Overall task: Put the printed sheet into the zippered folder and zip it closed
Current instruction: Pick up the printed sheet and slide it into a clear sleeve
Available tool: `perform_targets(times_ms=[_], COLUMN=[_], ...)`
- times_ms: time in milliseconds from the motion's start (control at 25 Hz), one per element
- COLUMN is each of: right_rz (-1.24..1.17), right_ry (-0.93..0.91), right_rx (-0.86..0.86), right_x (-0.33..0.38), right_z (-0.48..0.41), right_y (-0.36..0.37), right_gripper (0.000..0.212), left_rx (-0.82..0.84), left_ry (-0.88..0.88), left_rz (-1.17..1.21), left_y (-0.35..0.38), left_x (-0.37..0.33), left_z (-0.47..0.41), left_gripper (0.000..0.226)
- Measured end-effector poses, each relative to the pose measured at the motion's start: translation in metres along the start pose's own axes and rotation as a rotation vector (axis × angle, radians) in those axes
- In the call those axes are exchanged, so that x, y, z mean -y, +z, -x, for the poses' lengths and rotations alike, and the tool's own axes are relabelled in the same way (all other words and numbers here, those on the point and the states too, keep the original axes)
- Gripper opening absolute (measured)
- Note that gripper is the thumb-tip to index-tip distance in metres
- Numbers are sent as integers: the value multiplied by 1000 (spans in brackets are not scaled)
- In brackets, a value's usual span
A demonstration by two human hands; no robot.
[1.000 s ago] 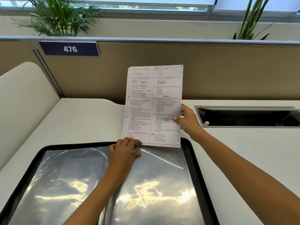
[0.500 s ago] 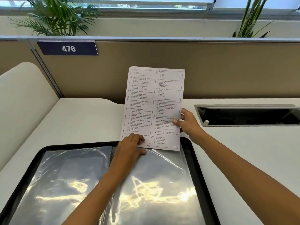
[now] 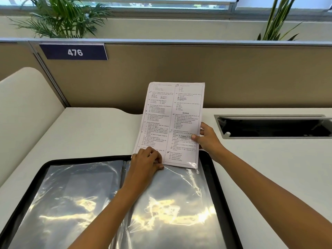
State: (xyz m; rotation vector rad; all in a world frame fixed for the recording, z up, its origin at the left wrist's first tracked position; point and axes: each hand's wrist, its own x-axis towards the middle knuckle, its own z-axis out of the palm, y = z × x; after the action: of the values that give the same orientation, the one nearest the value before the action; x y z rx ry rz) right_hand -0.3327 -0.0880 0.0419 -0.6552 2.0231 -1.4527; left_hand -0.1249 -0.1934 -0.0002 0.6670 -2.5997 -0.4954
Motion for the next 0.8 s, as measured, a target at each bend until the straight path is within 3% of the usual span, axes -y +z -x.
perform_targets(times_ms=[160, 400, 560, 800], right_rz=[-49, -112, -88, -69], right_ry=[42, 87, 47, 43], right_rx=[33, 216, 149, 167], right_x=[-2, -2, -2, -2], right_z=[2, 6, 2, -2], right_y=[-2, 1, -1, -3], right_gripper=[44, 49, 48, 48], left_rx=[7, 30, 37, 193], left_ry=[-4, -85, -169, -146], left_rz=[-43, 84, 236, 90], left_y=[-1, -3, -16, -51], left_x=[-3, 1, 15, 56], left_z=[-4, -14, -12, 2], left_gripper=[4, 25, 26, 34])
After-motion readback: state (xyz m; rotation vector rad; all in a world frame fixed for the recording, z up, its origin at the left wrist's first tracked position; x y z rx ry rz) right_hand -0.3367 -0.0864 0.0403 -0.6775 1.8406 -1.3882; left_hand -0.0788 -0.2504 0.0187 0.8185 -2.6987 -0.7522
